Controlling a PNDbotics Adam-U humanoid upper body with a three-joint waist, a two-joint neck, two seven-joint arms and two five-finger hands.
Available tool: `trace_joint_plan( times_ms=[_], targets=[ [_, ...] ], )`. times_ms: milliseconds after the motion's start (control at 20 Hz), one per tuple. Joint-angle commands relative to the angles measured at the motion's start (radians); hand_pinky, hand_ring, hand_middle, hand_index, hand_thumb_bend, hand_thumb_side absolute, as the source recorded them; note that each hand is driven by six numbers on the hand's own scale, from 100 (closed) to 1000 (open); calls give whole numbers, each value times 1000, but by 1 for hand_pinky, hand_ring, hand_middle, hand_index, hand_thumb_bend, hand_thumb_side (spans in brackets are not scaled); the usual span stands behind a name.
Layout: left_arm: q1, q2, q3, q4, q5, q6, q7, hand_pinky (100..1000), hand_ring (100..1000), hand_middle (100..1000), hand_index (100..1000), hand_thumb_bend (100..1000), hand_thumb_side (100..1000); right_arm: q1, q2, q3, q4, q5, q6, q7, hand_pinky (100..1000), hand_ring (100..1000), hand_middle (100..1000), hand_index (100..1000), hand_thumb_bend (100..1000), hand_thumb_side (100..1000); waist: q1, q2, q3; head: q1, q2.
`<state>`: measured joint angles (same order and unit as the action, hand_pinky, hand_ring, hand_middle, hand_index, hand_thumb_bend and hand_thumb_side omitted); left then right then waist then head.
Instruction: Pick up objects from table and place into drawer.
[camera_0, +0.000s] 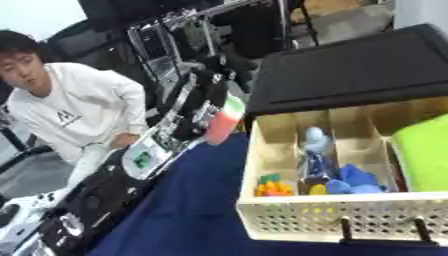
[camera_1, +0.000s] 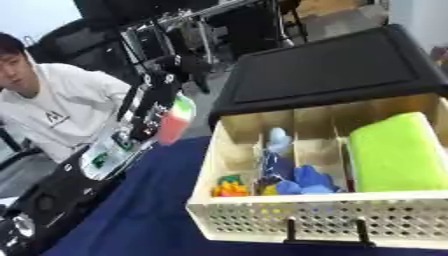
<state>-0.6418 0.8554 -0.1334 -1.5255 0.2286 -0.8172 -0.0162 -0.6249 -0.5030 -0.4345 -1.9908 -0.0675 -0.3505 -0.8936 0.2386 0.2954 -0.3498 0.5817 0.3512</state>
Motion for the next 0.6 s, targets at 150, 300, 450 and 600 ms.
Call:
trace_joint_plan(
  times_ms=[150,300,450,600],
  targets=[
    [-6,41,-7,-23,-27,-22,-22,525,759,588,353,100,648,-17,-11,2,-9,-6,-9,-13,515,686,571,651,100,680,-13,-19,3,-2,1],
    [-6,39,-14,-23,-25,-26,-18,513,751,578,349,100,644,-18,-8,6,-9,-6,-7,-13,516,686,570,651,100,677,-13,-19,4,-2,4],
    [-7,38,-17,-28,-24,-38,-12,511,748,577,349,100,622,-19,-6,11,-9,-7,-5,-13,516,686,570,651,100,676,-13,-22,3,-2,9],
    [-12,42,-14,-36,-21,-49,9,509,744,579,352,100,618,-21,-1,16,-9,-8,-2,-13,516,686,570,651,100,670,-13,-29,-2,2,16]
  ],
)
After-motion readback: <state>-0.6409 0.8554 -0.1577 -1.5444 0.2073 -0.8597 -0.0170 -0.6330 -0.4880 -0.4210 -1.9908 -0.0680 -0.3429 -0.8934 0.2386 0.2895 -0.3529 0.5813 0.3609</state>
